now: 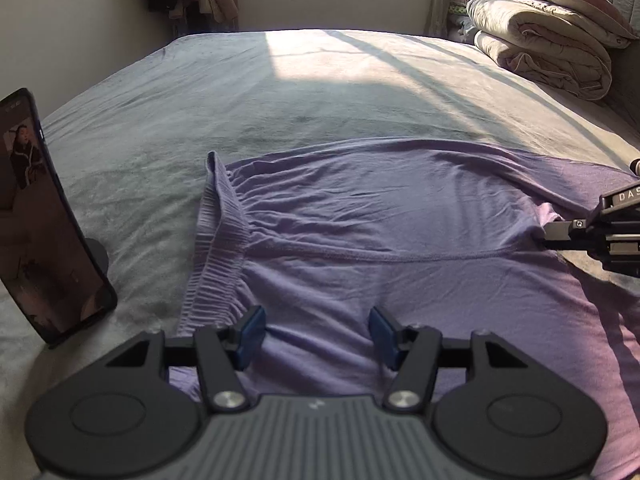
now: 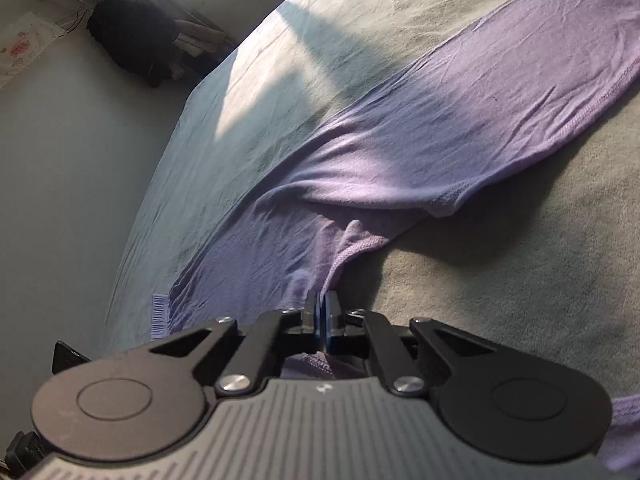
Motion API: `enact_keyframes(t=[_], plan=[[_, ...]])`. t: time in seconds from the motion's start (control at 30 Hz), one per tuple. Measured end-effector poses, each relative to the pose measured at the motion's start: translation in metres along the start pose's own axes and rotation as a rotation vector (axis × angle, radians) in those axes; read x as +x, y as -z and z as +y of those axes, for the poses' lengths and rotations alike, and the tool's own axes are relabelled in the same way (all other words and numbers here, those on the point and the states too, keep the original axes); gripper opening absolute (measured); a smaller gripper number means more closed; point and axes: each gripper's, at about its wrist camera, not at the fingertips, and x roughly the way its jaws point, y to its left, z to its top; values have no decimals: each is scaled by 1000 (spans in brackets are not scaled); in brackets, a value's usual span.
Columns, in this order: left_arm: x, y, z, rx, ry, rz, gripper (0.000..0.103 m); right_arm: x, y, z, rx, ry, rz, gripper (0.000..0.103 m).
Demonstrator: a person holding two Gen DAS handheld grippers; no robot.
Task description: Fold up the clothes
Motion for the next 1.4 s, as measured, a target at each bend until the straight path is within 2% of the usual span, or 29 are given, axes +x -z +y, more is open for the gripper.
enact_keyframes(t=[0.07,0.2,0.27,0.33,0.4,0.43,0.47,0.53,0.57,0.6,0.63,0.67,0.9,0.93,0.97,1.1,1.17,1.2,1.23,1.27,1.4], plan=[[-2,1,4,-13,-6,4,59,-8,9,-3,68,-46,14,2],[-7,2,11,-44,-23,16,59,-20,16,7,53,-35,12,3],[-10,1,14,-68,-23,24,59,-22,13,7,64,-3,-14,15],[-13,1,16,-80,-22,28,59,-22,7,2,103,7,-40,16],[-13,1,16,-83,-25,30,59,-19,1,-5,160,-13,-64,26],[-13,1,16,-82,-28,31,59,-16,0,-6,175,-23,-79,49],[-13,1,16,-82,-31,33,59,-14,0,-7,187,-32,-93,52],[-11,1,16,-87,-33,40,59,-8,0,-3,169,-24,-121,51],[-9,1,16,-97,-31,48,59,-6,0,-1,159,-21,-134,46],[-7,0,17,-106,-29,54,59,-5,2,2,150,-18,-128,37],[-6,0,17,-113,-26,57,59,-5,4,4,141,-16,-122,12],[-5,-1,17,-116,-26,57,59,-4,5,6,132,-13,-116,3],[-7,-1,18,-115,-22,59,59,-1,17,21,68,5,-75,4],[-7,-1,19,-118,-21,59,59,-1,19,24,59,7,-69,7],[-7,-1,19,-122,-20,60,59,-1,20,26,50,12,-63,15],[-10,-1,23,-139,-16,55,59,-7,16,25,47,22,-72,15],[-11,-1,26,-148,-16,49,59,-10,10,24,46,25,-95,19],[-13,-1,27,-152,-17,45,59,-11,8,23,53,40,-112,24],[-14,-1,28,-155,-21,41,59,-11,5,22,63,52,-123,39],[-16,0,29,-159,-30,35,59,-12,3,22,70,63,-133,41],[-29,8,40,-203,-84,-7,59,-7,2,46,-29,50,-130,41]])
